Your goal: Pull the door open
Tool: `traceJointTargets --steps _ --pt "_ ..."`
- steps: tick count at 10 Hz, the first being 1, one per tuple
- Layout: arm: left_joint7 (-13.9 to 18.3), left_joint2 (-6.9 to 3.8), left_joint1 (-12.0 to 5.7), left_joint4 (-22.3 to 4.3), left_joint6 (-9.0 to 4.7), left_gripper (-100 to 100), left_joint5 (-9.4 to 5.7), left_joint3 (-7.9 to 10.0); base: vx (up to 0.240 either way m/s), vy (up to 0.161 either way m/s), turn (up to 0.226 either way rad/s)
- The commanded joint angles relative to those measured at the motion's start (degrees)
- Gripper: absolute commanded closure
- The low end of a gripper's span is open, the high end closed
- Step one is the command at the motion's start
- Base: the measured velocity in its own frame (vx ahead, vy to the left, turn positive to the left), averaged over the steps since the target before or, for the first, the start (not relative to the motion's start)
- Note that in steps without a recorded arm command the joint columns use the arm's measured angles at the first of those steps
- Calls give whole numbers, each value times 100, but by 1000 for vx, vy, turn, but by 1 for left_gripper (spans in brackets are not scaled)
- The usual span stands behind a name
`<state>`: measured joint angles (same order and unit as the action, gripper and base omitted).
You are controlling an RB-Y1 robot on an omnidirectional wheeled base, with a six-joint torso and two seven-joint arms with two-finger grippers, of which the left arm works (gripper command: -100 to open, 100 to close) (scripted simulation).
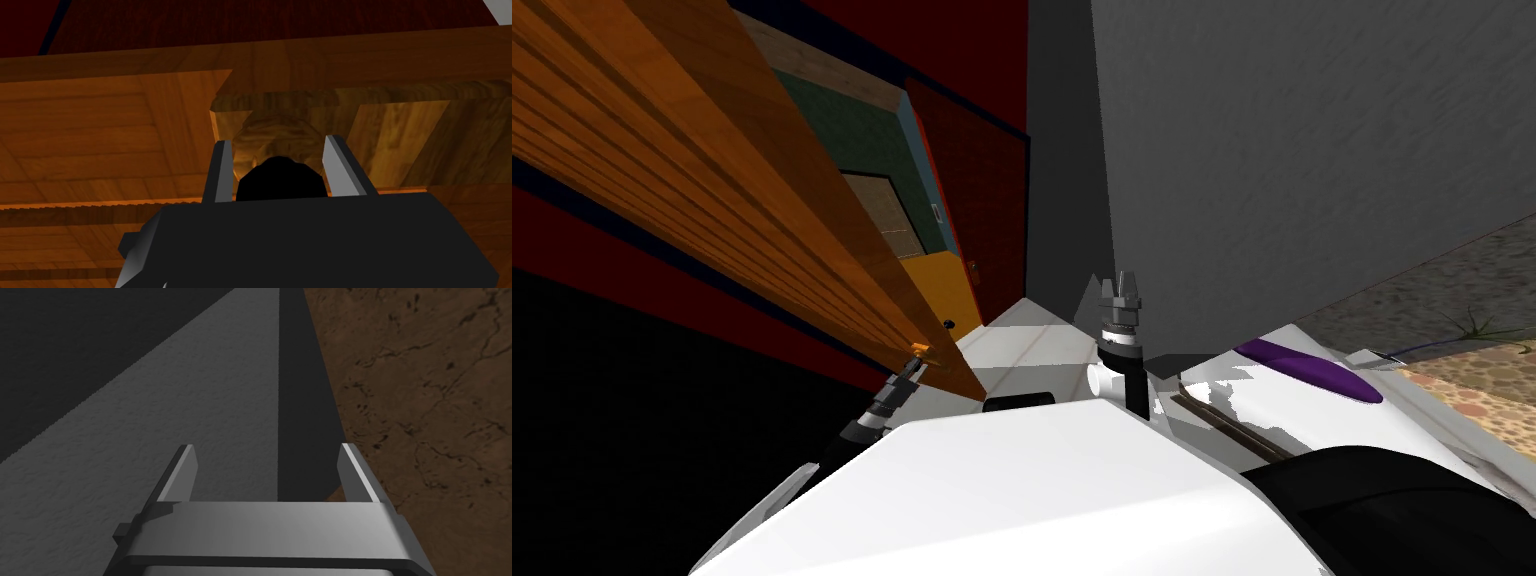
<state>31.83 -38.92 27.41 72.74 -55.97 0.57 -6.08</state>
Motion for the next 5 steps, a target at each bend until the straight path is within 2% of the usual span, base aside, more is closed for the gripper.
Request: traceJointTargets --steps 1,2,3,5 --pt "-24 16 160 52 -160 100 77 -81 43 -59 58" --pt "-41 17 202 -1 -314 100 116 -100 33 -61 59" --pt "39 -53 232 -117 -470 -100 111 -36 35 -35 141" --pt "89 -106 341 -211 -705 -100 139 -1 28 -3 100"
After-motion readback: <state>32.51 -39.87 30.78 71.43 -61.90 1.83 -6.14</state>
